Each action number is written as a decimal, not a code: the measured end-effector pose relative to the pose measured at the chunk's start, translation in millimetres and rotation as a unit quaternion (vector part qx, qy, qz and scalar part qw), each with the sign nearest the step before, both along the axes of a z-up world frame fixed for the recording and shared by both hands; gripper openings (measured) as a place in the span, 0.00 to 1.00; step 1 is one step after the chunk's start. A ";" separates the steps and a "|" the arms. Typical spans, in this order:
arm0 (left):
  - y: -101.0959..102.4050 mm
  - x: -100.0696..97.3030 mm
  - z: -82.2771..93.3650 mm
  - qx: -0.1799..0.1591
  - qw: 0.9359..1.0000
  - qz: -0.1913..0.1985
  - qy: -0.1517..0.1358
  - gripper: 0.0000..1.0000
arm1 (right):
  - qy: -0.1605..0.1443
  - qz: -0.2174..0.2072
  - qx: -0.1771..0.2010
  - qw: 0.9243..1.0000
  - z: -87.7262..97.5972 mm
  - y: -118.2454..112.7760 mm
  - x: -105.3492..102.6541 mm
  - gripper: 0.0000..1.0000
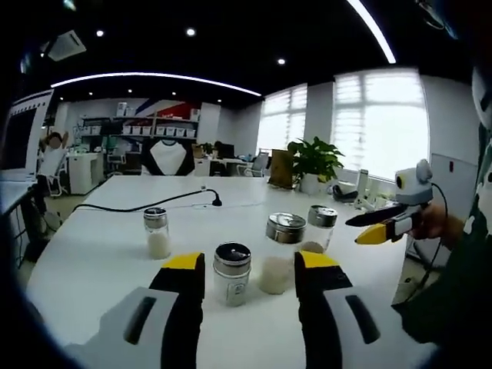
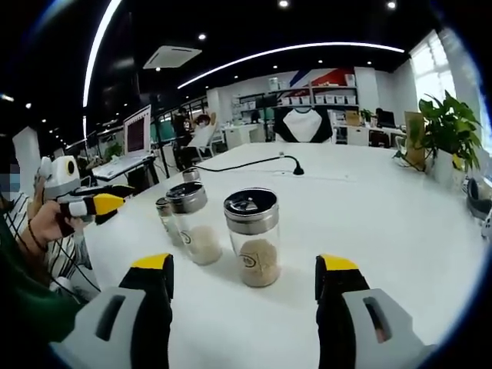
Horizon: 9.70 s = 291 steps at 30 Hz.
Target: Rotate the seasoning bottle until the label or dispensing opening points toward the visible target arrow and the bottle remains upright within the marked orientation range
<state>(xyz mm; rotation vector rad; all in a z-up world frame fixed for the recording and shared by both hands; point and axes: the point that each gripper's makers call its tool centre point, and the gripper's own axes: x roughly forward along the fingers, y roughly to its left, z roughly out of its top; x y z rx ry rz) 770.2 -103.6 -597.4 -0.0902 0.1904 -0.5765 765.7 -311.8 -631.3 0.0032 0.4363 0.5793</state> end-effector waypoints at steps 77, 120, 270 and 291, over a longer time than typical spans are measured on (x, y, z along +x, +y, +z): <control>57.9 207.2 -77.2 0.079 0.991 0.093 0.060 0.37 | -0.001 0.006 -0.005 1.000 4.8 -4.3 -0.9 0.83; 65.2 142.9 -80.8 0.075 0.991 0.098 0.059 0.37 | -0.002 0.008 -0.005 1.000 5.6 -3.4 -5.8 0.82; 54.0 63.2 -90.7 0.114 0.988 0.050 0.089 0.35 | 0.016 0.005 -0.005 1.000 0.7 -1.7 -3.2 0.81; 56.8 64.5 -92.1 0.107 0.979 0.133 0.112 0.35 | 0.023 0.002 -0.006 1.000 -2.8 -3.2 -3.8 0.81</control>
